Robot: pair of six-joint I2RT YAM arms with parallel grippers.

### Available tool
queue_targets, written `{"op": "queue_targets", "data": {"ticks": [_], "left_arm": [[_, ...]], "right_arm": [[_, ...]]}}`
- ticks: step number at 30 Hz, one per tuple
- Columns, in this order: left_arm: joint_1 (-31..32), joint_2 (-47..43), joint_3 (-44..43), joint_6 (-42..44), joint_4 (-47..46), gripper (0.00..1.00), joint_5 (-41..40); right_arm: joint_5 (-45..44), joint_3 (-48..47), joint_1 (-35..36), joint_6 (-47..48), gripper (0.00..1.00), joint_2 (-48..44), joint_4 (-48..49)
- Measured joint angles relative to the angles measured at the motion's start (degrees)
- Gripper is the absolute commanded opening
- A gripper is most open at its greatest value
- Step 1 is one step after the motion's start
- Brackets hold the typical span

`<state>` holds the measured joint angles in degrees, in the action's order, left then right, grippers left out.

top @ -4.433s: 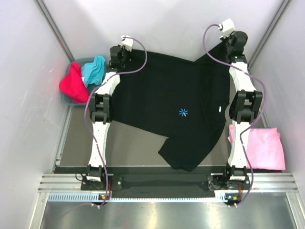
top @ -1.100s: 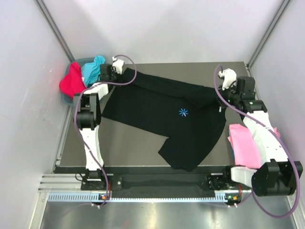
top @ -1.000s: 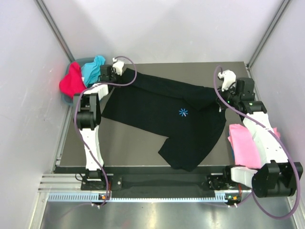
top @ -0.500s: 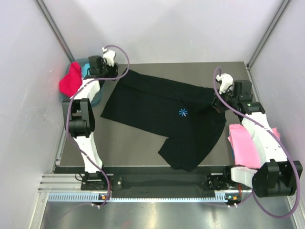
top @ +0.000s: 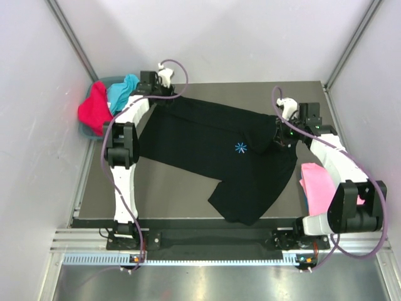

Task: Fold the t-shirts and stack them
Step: Fold the tshirt

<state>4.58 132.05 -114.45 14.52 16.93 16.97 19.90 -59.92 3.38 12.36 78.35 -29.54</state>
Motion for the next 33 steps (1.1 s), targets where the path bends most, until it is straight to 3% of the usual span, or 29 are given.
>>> {"op": "queue_targets", "data": {"ticks": [13,24,33], "left_arm": [[-0.22,6.10,-0.66,1.49,3.93,0.49,-1.86],[-2.27,1.31,7.54,2.84,5.46,0.48,-1.42],[-2.97,0.87,7.93,3.52,5.66,0.48,-1.62]], "right_arm": [[-0.11,-7.02,0.00,-0.07,0.00,8.72,2.93],[-0.90,-9.25,-0.04,0.04,0.00,9.62,2.56],[-2.32,-7.61,-2.23,-0.02,0.00,10.14,3.63]]}}
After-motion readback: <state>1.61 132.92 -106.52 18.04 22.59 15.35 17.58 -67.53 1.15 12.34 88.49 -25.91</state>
